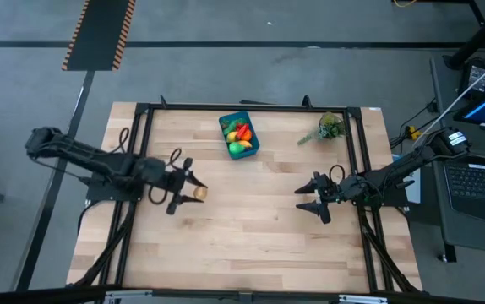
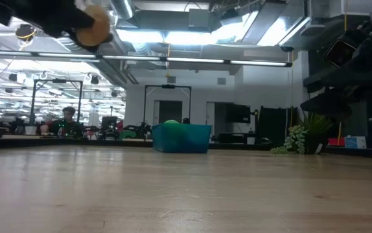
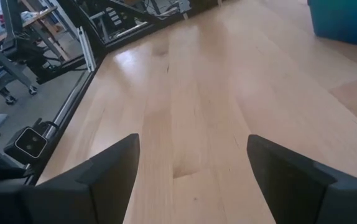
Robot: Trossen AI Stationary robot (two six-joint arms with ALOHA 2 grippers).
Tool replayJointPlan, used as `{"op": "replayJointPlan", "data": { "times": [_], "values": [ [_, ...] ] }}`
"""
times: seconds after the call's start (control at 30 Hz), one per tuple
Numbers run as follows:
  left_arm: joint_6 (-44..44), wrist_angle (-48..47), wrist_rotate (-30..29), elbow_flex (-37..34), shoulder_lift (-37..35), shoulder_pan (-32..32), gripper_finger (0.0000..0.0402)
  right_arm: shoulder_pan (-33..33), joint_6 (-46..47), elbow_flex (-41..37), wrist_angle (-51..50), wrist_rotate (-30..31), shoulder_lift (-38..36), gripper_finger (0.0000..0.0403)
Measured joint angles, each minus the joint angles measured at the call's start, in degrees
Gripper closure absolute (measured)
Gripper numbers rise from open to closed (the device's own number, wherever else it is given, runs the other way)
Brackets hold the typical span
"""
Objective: Pick and placing Produce into tupperware
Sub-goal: Put the potato into the blue bin
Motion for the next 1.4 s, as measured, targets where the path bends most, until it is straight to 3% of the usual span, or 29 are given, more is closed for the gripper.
{"op": "replayJointPlan", "data": {
  "times": [0.3, 0.57, 0.97, 1.2, 1.4],
  "values": [
    [6.1, 5.5, 15.2, 0.0, 4.8, 16.0, 0.0213, 0.0, 0.0, 0.0, 0.0, 0.0, 0.0, 0.0104],
    [8.5, 17.5, 27.5, 0.0, 14.5, 24.8, 0.0213, 0.0, 0.2, 0.0, 0.0, 0.0, 0.0, 0.0104],
    [9.4, 39.8, 32.4, 0.0, 28.4, 32.8, 0.0213, 0.0, 1.3, 0.0, 0.0, 0.0, 0.0, 0.0104],
    [9.2, 47.1, 34.9, 0.5, 33.3, 36.2, 0.0213, 0.0, 1.8, 0.0, 0.0, 0.1, 0.0, 0.0104],
    [9.2, 47.2, 36.1, 6.3, 39.4, 38.1, 0.0213, 0.0, 1.8, 0.0, 0.0, 0.1, 0.0, 0.0104]
  ]
}}
